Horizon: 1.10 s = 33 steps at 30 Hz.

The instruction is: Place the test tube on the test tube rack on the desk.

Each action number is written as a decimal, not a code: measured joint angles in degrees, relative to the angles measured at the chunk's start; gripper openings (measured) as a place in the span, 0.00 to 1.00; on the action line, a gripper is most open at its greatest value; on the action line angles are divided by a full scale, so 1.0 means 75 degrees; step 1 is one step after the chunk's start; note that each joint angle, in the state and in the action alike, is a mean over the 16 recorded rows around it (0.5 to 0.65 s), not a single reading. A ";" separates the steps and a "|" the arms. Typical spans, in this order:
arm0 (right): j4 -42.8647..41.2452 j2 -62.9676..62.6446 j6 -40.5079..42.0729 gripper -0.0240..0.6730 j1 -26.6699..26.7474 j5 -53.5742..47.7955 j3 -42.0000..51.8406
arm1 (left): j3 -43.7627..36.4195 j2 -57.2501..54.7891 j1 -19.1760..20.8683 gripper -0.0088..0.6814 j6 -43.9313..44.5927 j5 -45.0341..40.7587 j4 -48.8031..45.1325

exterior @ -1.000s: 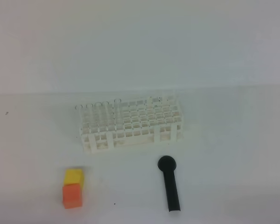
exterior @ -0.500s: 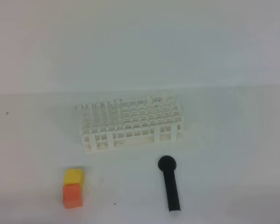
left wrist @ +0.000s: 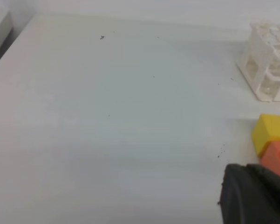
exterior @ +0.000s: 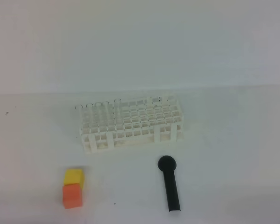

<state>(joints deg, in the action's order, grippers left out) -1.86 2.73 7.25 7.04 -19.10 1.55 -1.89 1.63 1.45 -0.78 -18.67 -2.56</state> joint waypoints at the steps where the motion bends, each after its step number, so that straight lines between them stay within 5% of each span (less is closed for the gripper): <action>1: 0.0000 0.0000 0.0000 0.03 0.0000 0.0000 0.0000 | 0.0000 0.0000 0.0041 0.01 0.0000 -0.0001 0.0000; 33: 0.0000 0.0000 0.0000 0.03 0.0000 0.0000 0.0000 | 0.0000 -0.0027 0.0500 0.01 0.0000 -0.0009 0.0000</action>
<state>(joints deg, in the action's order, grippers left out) -1.86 2.73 7.25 7.04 -19.10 1.55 -1.89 1.43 5.20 -0.78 -18.74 -2.56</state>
